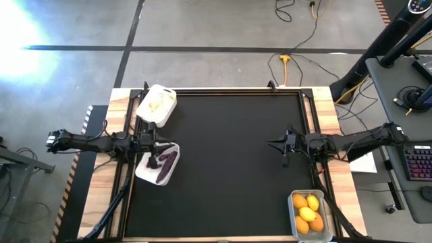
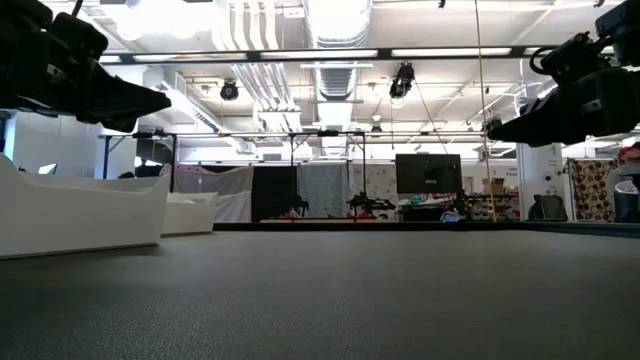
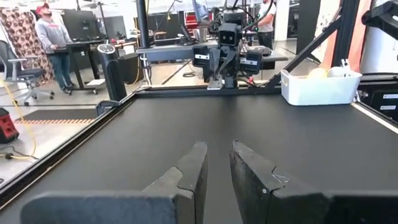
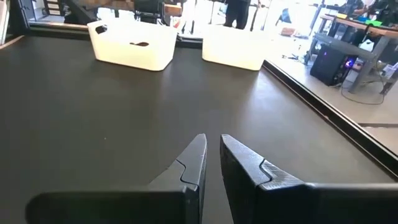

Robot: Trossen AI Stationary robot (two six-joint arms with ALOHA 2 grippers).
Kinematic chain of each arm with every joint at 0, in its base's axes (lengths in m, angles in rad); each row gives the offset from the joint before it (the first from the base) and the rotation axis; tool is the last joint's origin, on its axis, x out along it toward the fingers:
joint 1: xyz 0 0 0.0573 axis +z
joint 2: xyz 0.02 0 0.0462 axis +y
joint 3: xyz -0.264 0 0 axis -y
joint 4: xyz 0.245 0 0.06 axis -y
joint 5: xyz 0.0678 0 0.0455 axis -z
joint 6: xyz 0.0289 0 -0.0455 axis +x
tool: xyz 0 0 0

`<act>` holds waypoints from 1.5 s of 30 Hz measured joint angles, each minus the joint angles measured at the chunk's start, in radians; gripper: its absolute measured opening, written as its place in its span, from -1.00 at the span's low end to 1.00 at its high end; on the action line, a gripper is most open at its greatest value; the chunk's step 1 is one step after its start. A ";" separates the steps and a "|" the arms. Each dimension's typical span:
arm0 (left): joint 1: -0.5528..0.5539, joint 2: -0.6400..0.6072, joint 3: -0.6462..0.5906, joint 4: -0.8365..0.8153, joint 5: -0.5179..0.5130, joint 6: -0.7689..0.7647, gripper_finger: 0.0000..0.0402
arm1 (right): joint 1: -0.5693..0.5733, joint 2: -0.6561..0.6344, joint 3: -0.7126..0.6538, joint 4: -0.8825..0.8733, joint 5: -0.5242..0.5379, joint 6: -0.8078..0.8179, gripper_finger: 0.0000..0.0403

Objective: Sort produce into baskets
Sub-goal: Return to Home Position

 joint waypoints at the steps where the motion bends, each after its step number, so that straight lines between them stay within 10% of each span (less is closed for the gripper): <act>1: 0.000 -0.001 0.000 0.000 0.000 0.001 -0.74 | 0.000 0.000 0.000 0.000 0.000 -0.001 -0.81; 45: 0.000 0.072 0.009 -0.024 -0.008 -0.068 -0.74 | 0.000 0.000 -0.001 -0.001 0.000 -0.002 -0.81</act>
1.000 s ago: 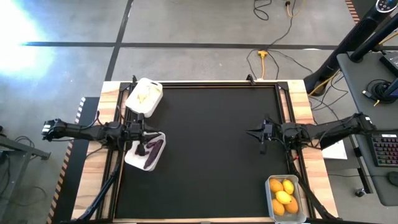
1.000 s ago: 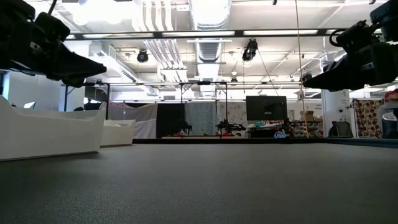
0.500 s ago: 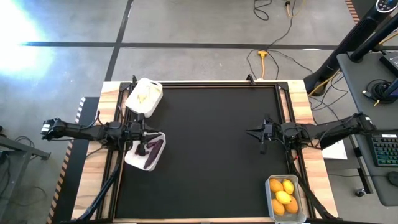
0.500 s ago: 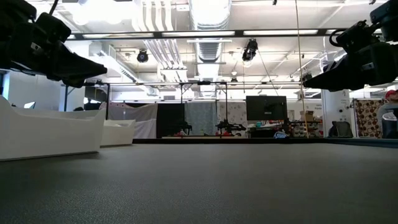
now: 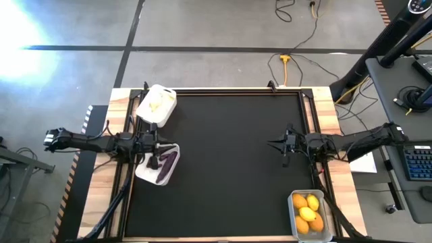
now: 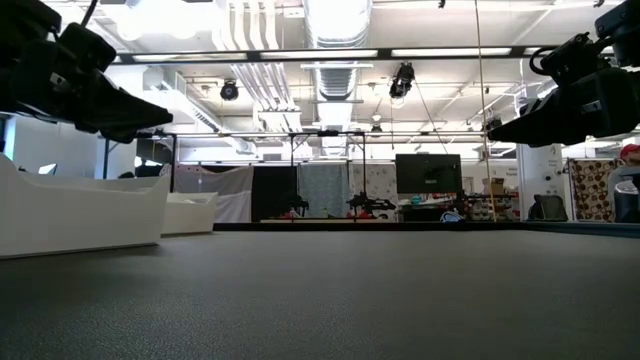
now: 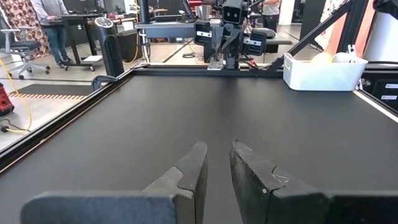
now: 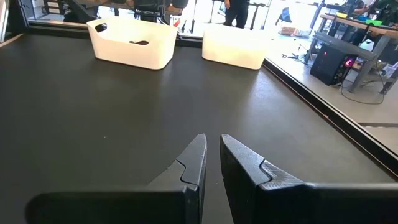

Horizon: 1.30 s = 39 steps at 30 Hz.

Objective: Sort produce into baskets
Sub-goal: Return to Home Position

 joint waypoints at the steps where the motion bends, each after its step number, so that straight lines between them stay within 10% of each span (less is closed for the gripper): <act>1: 0.000 0.001 0.000 0.000 0.000 0.000 -0.74 | 0.000 0.000 0.000 0.000 0.000 0.000 -0.81; 39: 0.000 0.021 0.000 0.001 0.000 0.000 -0.74 | -0.022 -0.330 0.010 -0.140 -0.054 0.054 -0.81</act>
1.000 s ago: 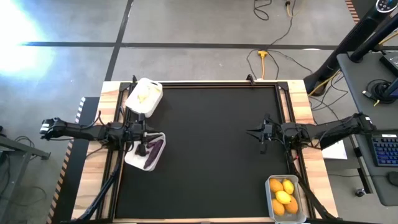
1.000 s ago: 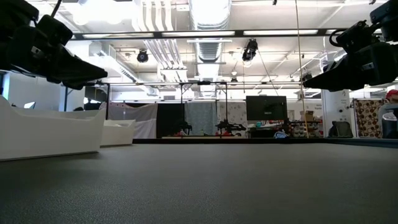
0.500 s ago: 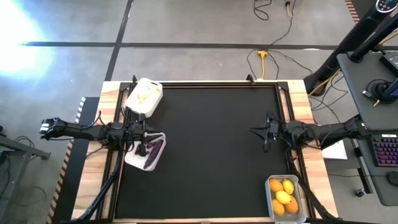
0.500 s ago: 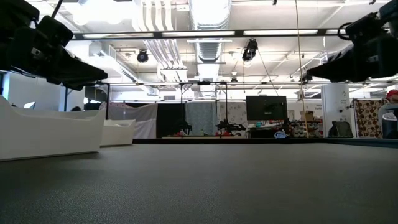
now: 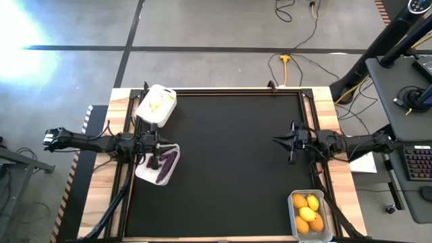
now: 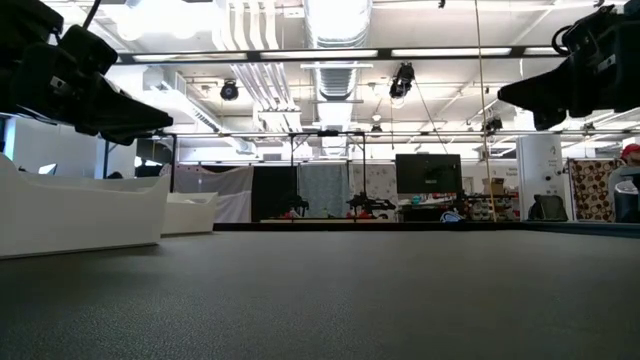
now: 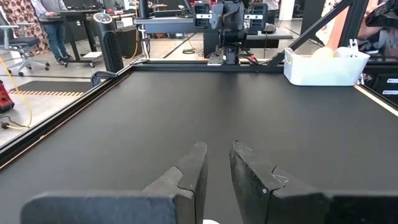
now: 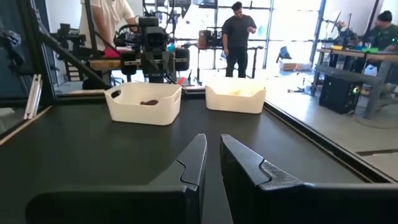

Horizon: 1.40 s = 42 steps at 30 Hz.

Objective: Sort produce into baskets
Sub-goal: Return to Home Position

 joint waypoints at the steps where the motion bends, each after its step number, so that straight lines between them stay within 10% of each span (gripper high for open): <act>1: 0.000 0.001 0.000 0.000 0.000 0.000 -0.74 | 0.000 0.002 0.000 -0.001 0.000 0.008 -0.81; 42: 0.000 0.004 0.000 0.000 0.000 0.000 -0.74 | 0.000 0.009 0.004 0.000 0.001 0.033 -0.81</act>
